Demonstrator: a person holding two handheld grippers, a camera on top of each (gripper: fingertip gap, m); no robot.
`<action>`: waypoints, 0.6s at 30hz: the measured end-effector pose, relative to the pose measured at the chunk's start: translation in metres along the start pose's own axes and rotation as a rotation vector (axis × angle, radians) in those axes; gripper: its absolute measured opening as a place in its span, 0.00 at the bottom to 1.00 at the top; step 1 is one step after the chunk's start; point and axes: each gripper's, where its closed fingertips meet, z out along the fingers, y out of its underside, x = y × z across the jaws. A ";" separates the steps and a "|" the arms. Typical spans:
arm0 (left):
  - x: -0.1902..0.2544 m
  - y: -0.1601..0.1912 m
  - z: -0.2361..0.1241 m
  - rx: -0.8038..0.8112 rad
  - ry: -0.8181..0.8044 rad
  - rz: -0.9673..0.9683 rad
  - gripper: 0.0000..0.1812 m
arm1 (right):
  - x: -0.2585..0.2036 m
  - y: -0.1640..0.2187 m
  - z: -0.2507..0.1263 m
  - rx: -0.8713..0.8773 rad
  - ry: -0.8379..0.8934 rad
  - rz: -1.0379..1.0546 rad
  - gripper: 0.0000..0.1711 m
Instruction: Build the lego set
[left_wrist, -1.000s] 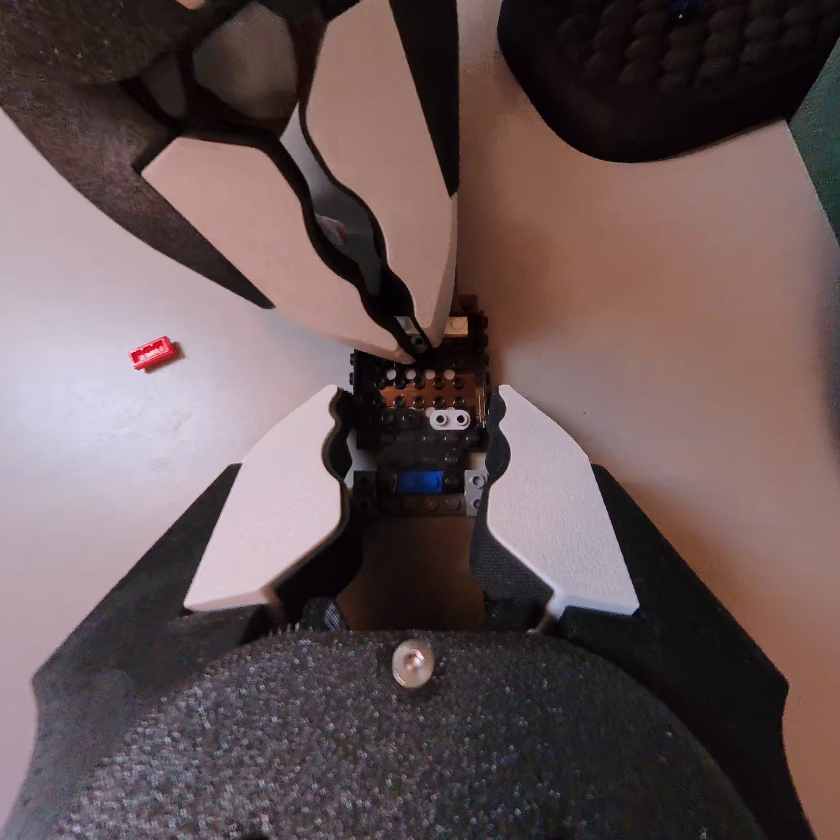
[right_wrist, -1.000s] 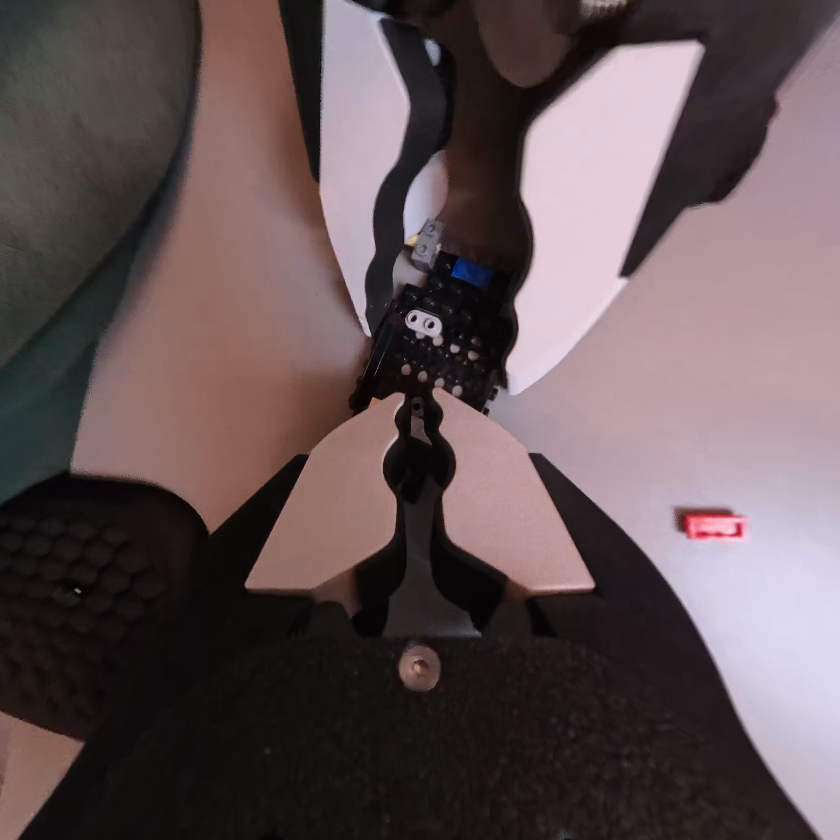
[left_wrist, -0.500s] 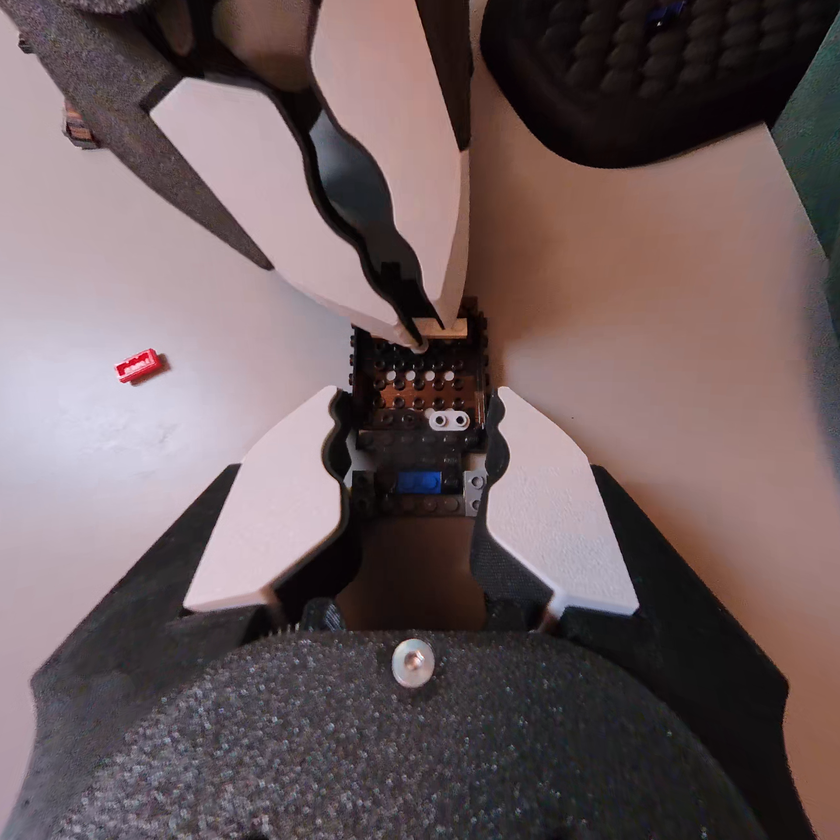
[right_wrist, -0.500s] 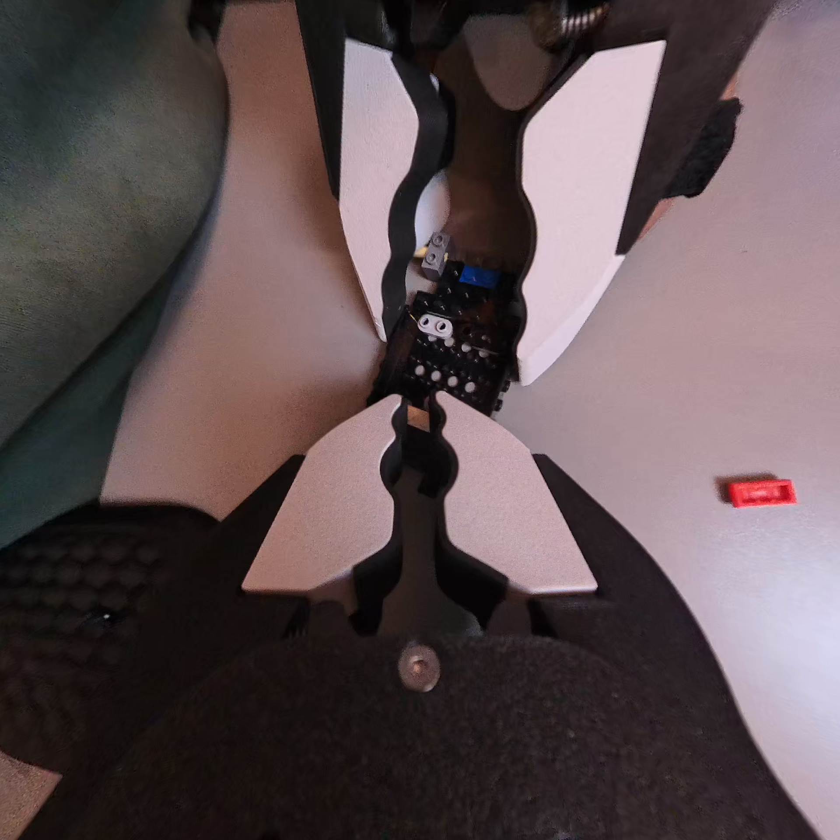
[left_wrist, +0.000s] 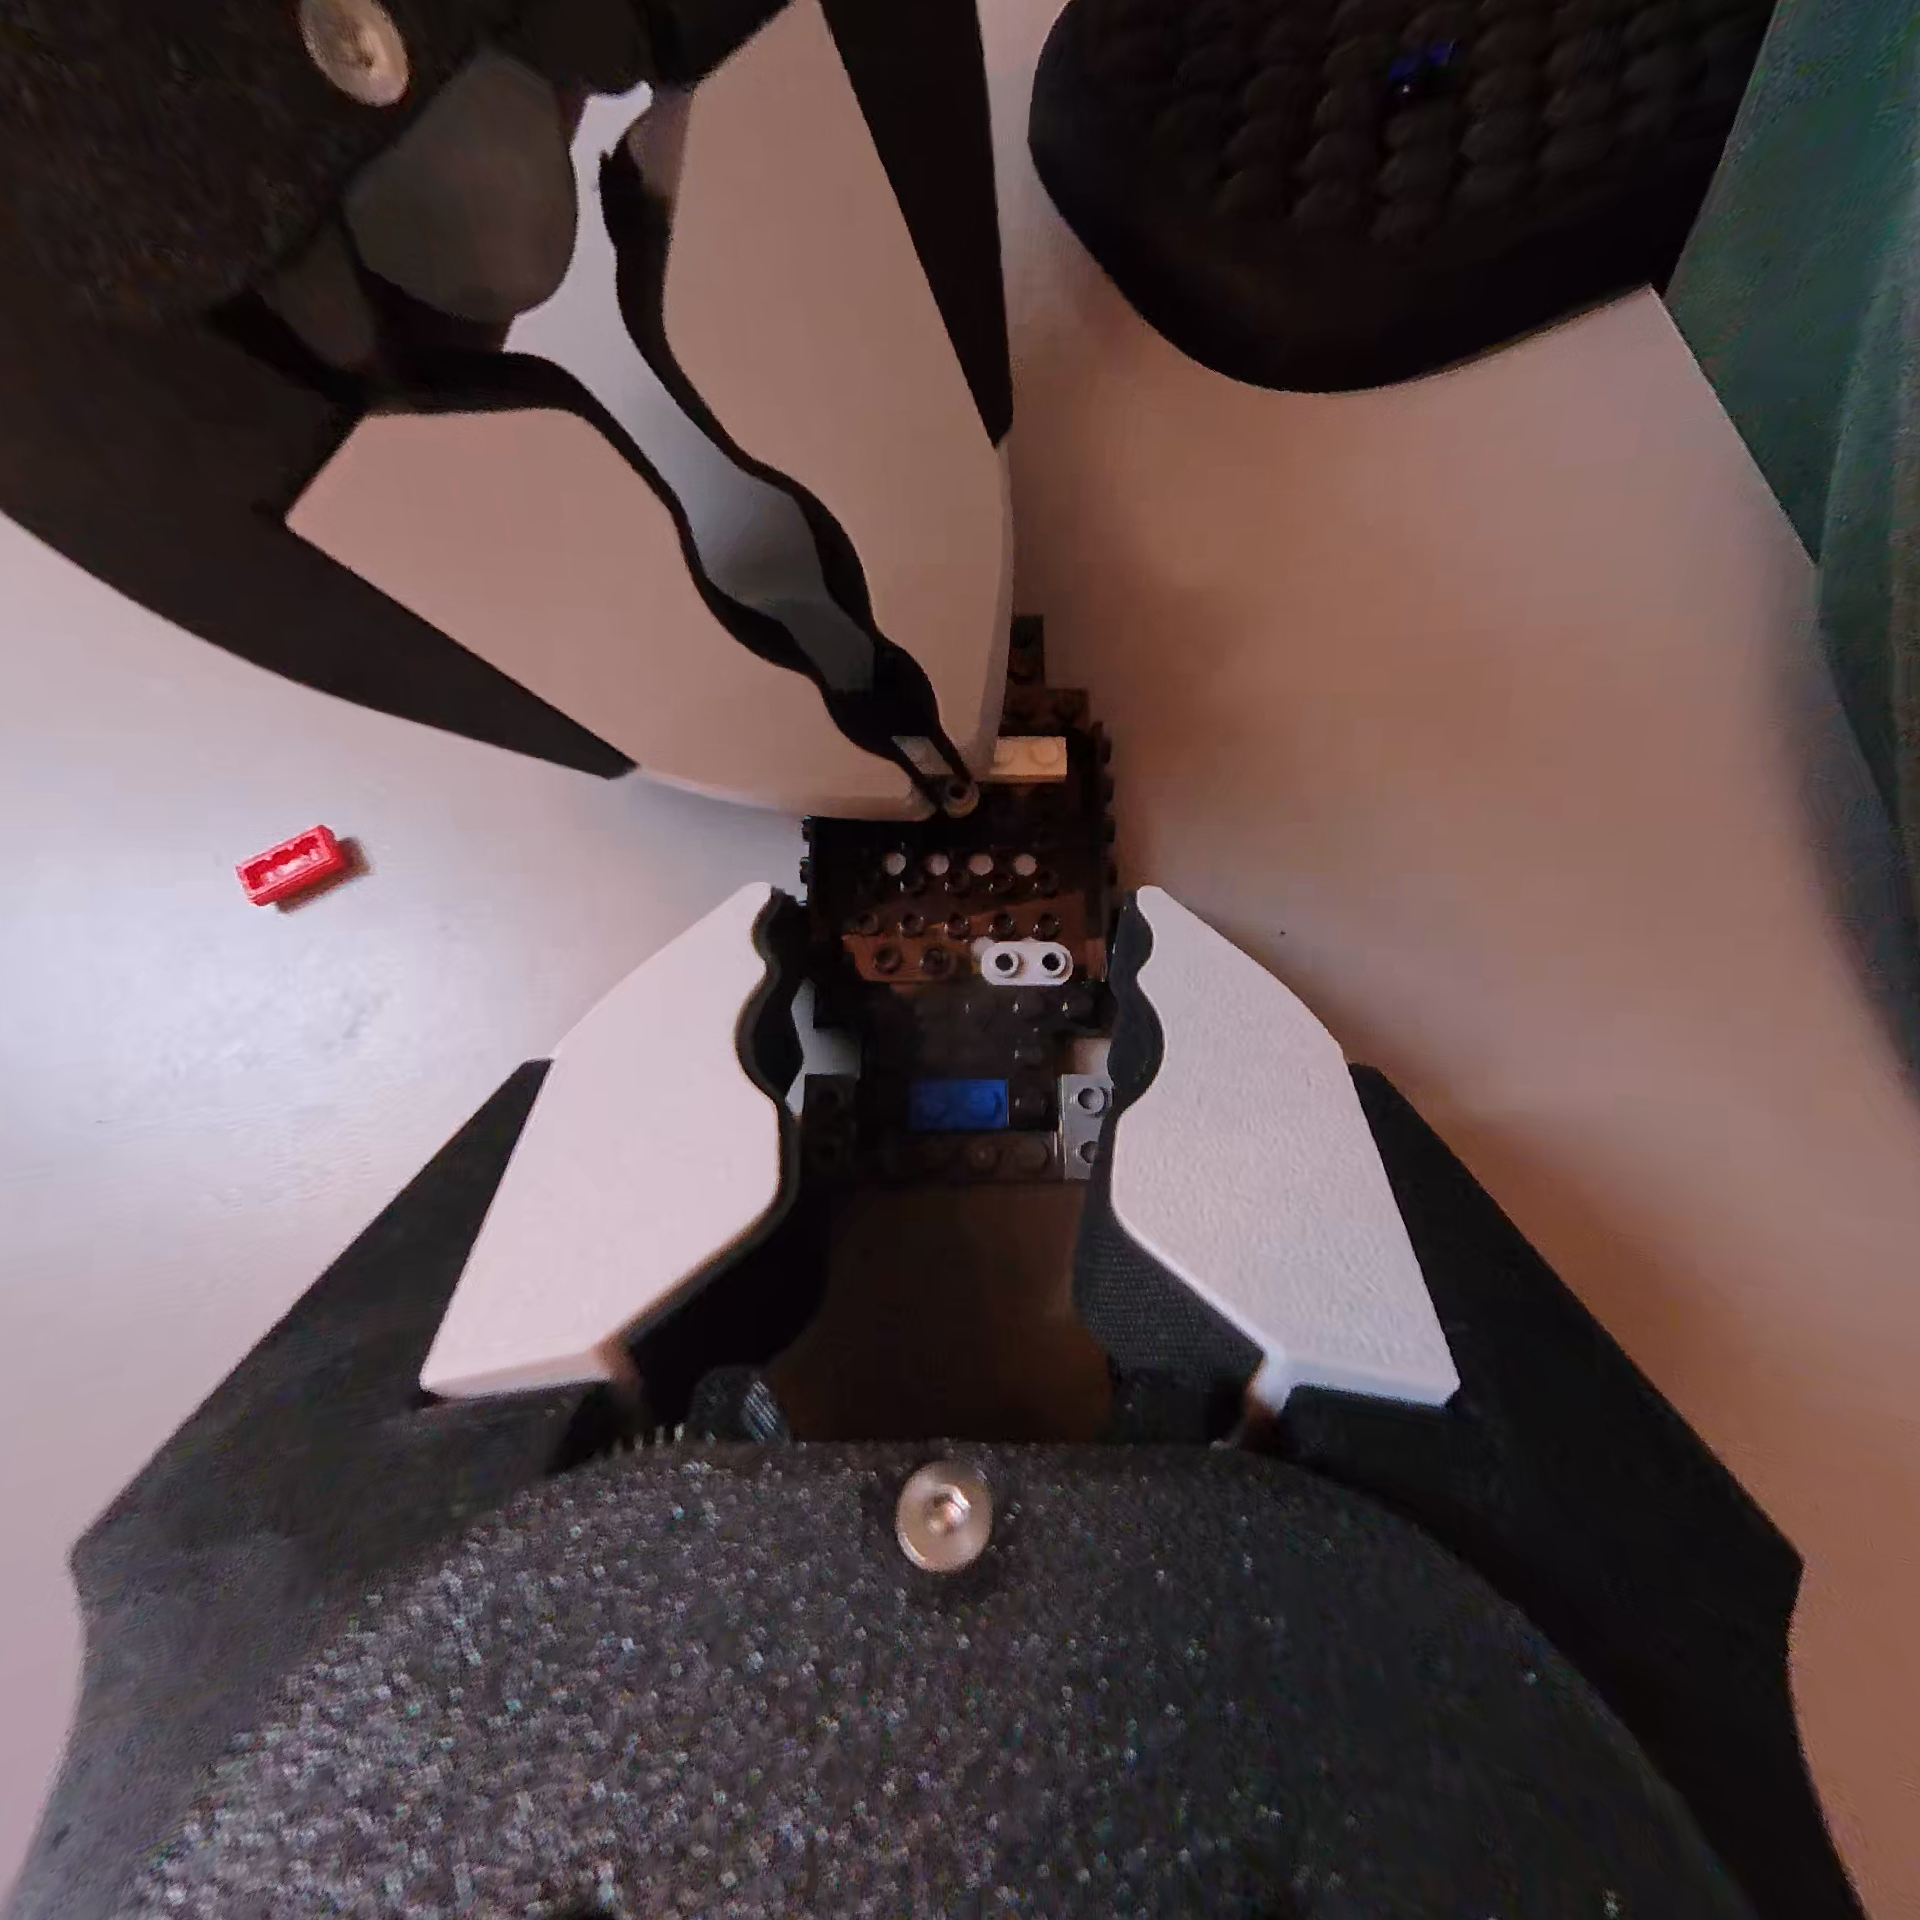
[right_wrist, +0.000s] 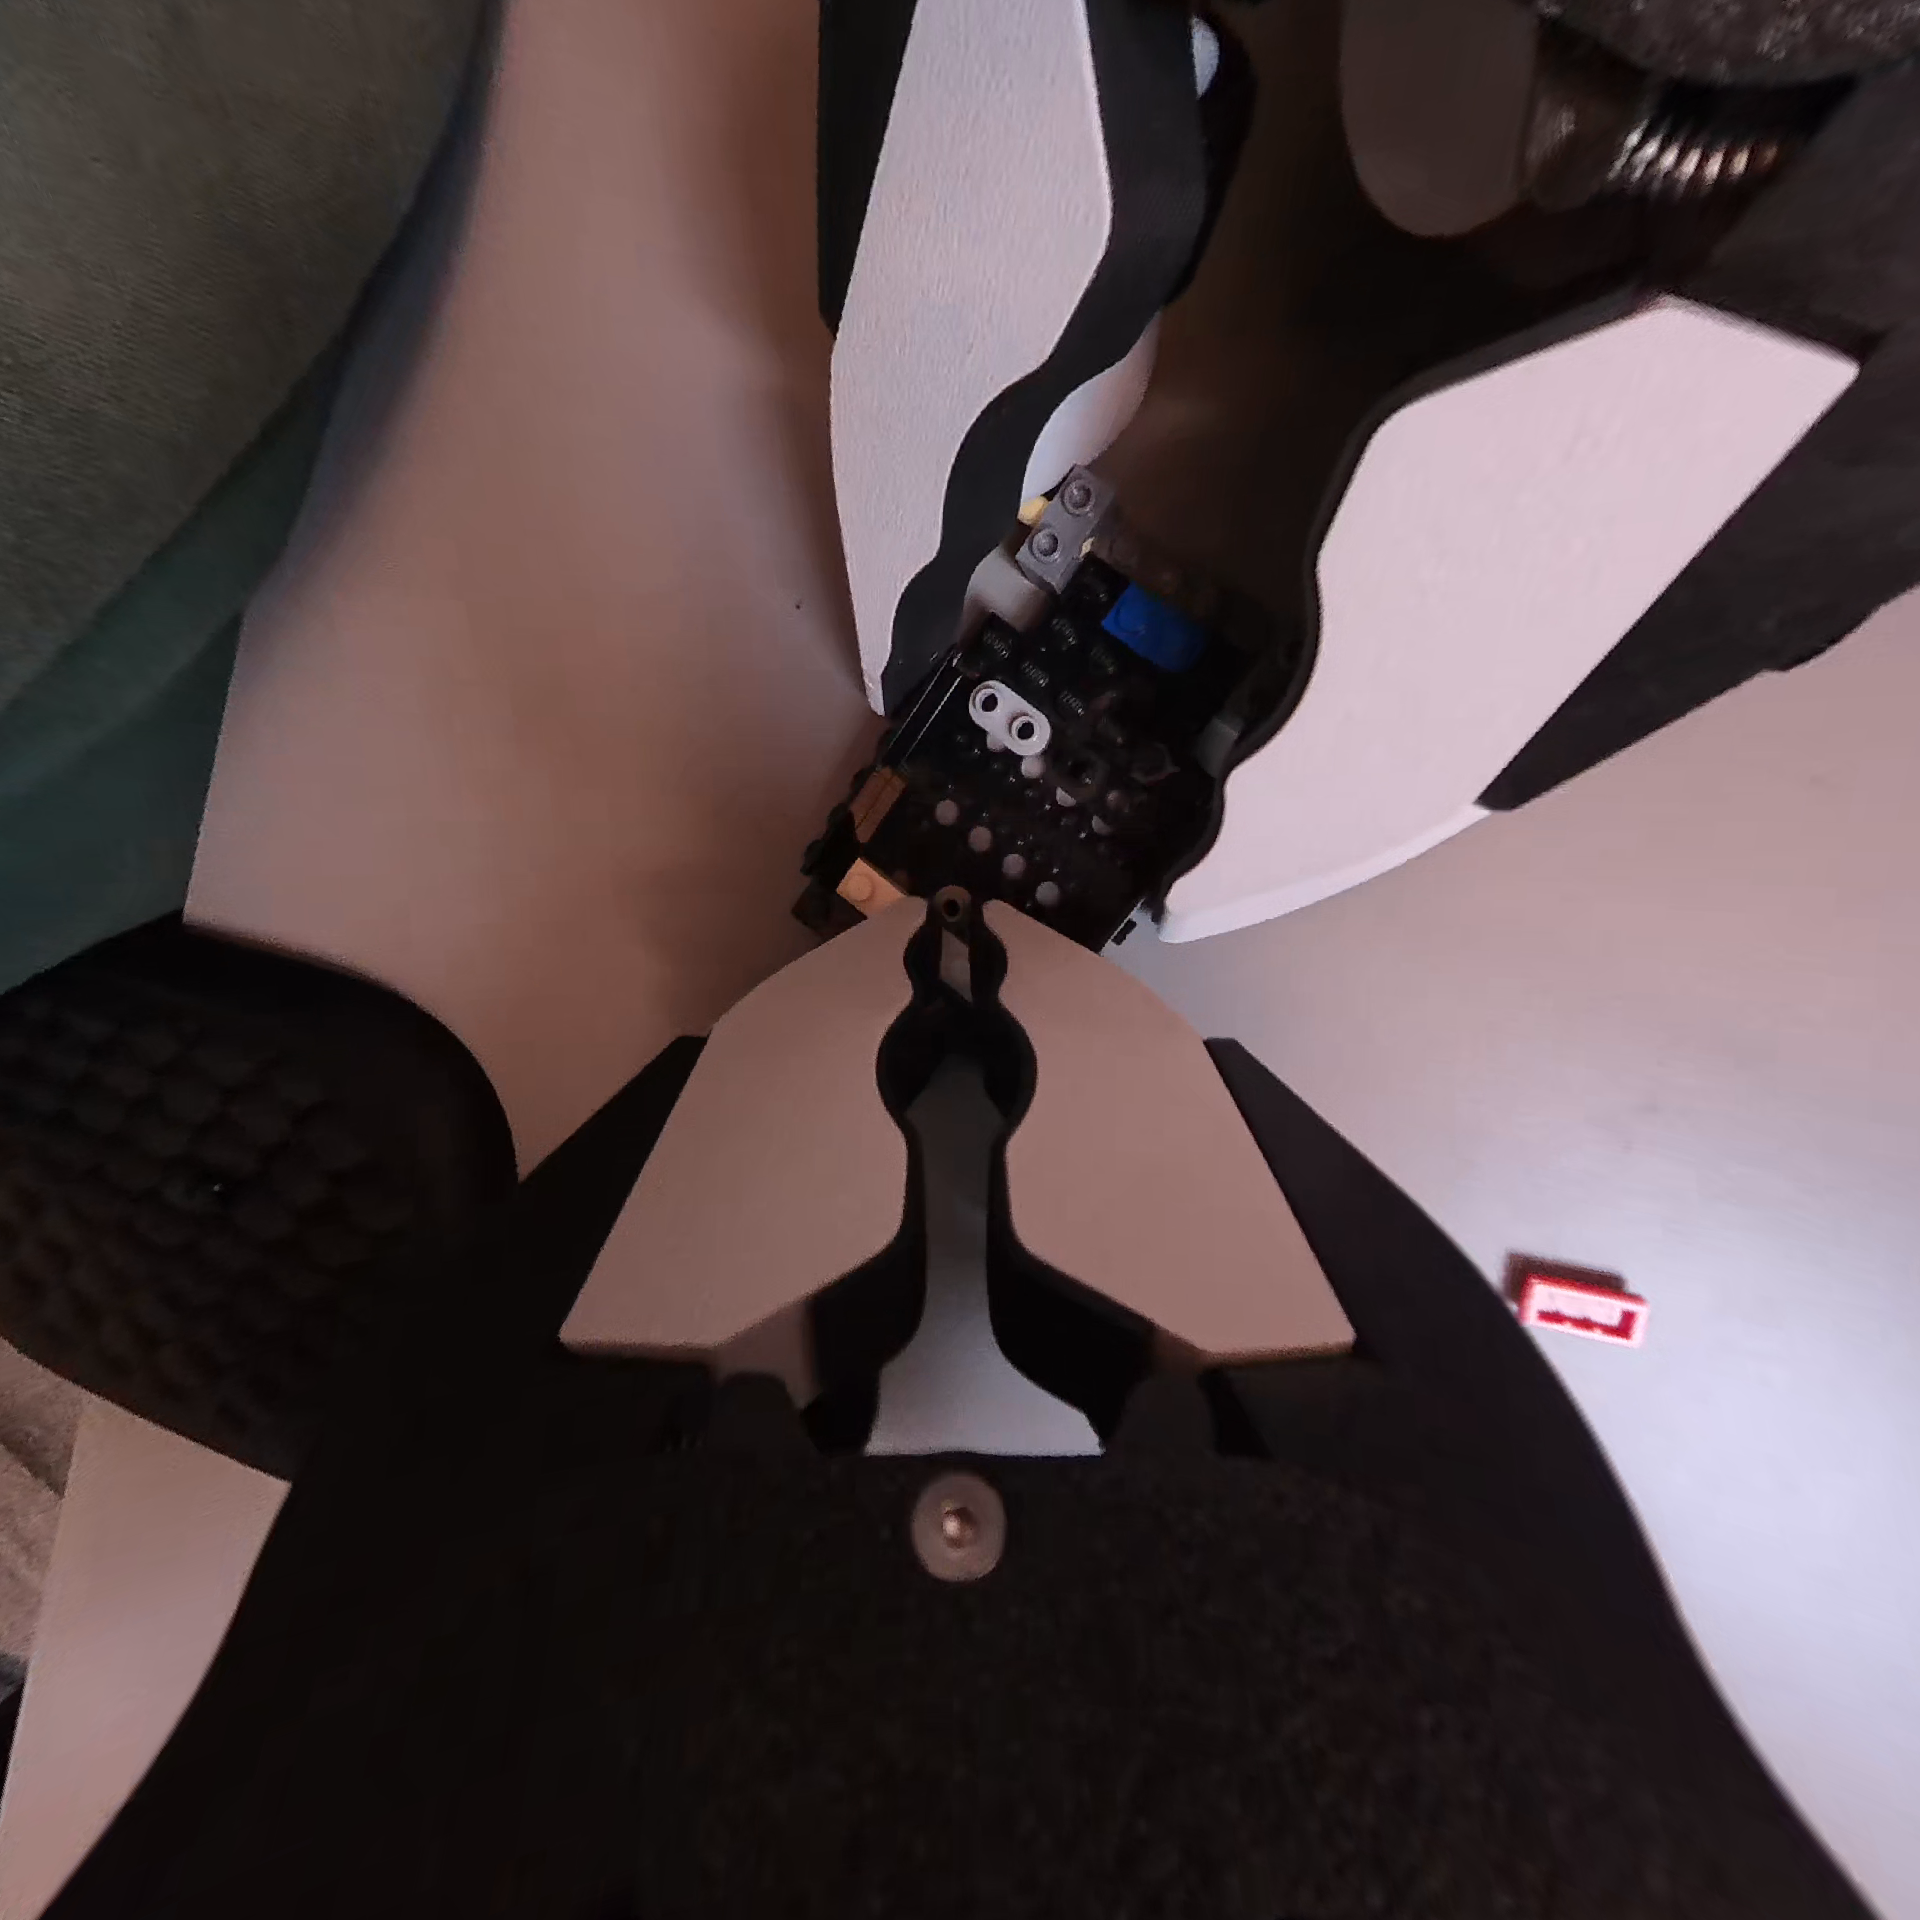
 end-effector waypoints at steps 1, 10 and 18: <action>0.000 0.000 0.000 0.001 0.002 0.002 0.32 | 0.000 0.000 0.000 -0.009 -0.003 -0.015 0.03; 0.000 0.000 0.000 0.016 0.015 0.010 0.32 | -0.001 -0.003 0.002 0.032 -0.021 0.009 0.05; 0.000 0.000 0.001 0.016 0.013 0.006 0.32 | -0.001 -0.003 0.002 0.059 -0.066 0.080 0.03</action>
